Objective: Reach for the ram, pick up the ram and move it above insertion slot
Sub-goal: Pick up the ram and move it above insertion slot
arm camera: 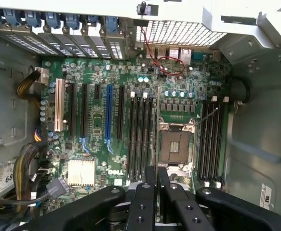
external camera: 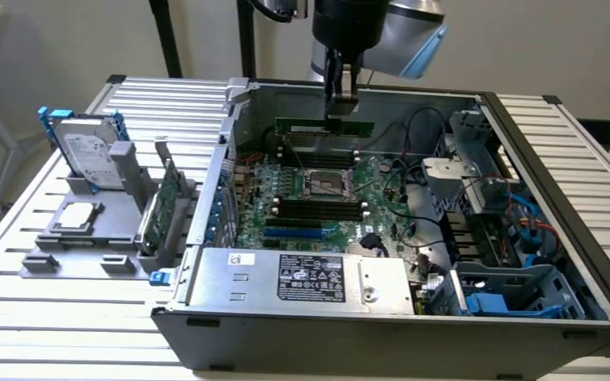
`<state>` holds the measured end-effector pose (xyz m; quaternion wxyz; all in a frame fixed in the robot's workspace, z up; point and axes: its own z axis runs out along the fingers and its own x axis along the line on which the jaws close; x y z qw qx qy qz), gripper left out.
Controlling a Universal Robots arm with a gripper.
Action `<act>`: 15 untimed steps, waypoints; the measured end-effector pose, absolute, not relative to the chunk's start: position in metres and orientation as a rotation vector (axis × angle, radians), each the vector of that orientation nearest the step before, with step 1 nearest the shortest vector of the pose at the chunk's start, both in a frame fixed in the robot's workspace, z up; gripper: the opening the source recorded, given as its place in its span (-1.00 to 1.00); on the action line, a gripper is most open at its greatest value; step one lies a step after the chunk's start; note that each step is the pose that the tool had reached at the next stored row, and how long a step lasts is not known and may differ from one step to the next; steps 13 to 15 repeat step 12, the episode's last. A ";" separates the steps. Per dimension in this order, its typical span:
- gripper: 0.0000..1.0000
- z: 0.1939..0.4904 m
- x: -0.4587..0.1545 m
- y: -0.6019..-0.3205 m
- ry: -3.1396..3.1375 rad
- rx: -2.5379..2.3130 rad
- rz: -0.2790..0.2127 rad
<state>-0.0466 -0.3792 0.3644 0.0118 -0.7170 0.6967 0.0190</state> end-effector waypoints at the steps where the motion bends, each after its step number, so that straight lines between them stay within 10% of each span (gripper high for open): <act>1: -0.73 0.364 -0.047 -0.378 2.174 -2.235 0.059; 15: -0.73 0.364 -0.047 -0.378 2.174 -2.235 0.059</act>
